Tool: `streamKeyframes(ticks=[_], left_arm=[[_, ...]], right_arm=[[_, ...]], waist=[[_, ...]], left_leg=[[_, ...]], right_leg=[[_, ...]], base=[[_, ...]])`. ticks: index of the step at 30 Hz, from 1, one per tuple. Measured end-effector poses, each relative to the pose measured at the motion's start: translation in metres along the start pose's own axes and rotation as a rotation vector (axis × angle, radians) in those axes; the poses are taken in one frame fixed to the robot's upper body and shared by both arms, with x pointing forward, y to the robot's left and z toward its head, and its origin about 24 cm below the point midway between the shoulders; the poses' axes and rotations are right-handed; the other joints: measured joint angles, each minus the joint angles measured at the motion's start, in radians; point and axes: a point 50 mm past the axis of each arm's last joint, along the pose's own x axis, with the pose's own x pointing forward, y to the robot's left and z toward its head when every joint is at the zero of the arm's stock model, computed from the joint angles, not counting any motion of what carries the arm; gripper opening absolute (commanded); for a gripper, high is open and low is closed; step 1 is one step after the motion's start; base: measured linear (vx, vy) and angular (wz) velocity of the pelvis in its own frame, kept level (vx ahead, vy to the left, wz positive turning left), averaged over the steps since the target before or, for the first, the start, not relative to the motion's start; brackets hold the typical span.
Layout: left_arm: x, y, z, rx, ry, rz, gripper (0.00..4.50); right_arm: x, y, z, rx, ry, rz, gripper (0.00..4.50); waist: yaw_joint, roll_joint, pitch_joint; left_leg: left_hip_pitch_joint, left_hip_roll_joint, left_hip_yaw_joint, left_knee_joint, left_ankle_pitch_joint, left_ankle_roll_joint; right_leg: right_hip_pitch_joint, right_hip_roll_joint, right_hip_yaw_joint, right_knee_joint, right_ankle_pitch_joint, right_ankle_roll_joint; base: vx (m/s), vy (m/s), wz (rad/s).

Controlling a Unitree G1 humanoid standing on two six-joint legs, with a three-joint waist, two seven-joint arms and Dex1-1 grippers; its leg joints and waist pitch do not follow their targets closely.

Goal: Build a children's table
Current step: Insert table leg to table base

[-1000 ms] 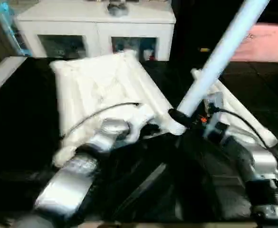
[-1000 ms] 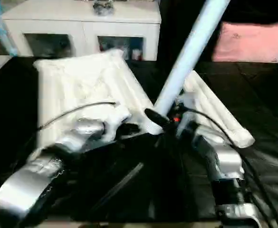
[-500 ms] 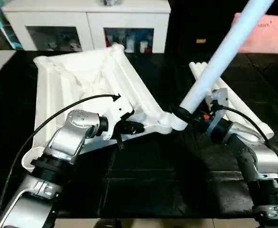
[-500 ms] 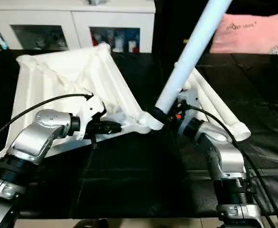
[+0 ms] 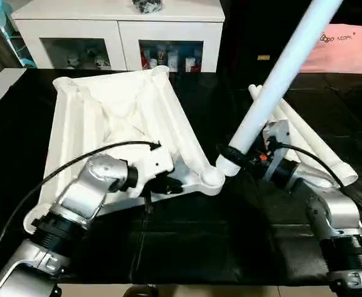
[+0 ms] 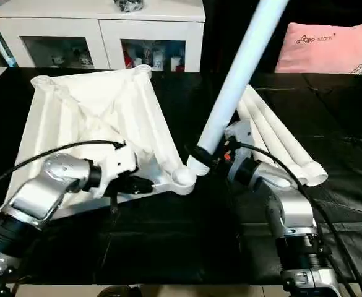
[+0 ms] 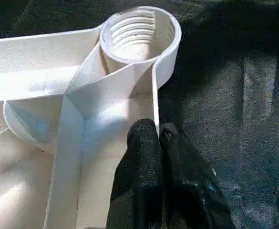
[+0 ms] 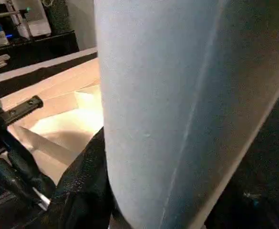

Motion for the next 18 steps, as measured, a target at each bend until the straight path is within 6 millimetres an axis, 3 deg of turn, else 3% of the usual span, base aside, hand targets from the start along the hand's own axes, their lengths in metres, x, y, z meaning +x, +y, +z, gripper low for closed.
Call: streamKeyframes(ticks=[2, 7, 18], left_arm=[[0.002, 0.0, 0.0, 0.003, 0.002, 0.004, 0.43], [0.009, -0.003, 0.014, -0.01, -0.039, -0.02, 0.97], [0.023, -0.001, 0.051, -0.076, -0.069, -0.026, 1.17]], right_arm=[[0.0, 0.0, 0.0, -0.002, 0.002, 0.001, 1.93], [-0.001, 0.001, -0.003, -0.004, 0.012, 0.0, 1.93], [-0.001, 0.006, -0.01, 0.01, 0.021, 0.004, 1.93]], waist=[[0.0, 0.0, 0.0], [0.0, 0.0, 0.0], [-0.003, 0.0, 0.0]], left_leg=[[0.0, 0.0, 0.0, 0.0, 0.0, 0.0], [0.0, 0.0, 0.0, 0.001, 0.0, 0.0], [0.002, 0.0, 0.0, 0.001, 0.001, 0.001]], right_leg=[[0.0, 0.0, 0.0, 0.0, 0.0, 0.0], [0.001, 0.0, 0.0, 0.0, 0.0, 0.0], [0.001, 0.0, 0.0, 0.002, 0.0, 0.0]], base=[[0.0, 0.0, 0.0], [0.0, 0.0, 0.0], [0.0, 0.0, 0.0]])
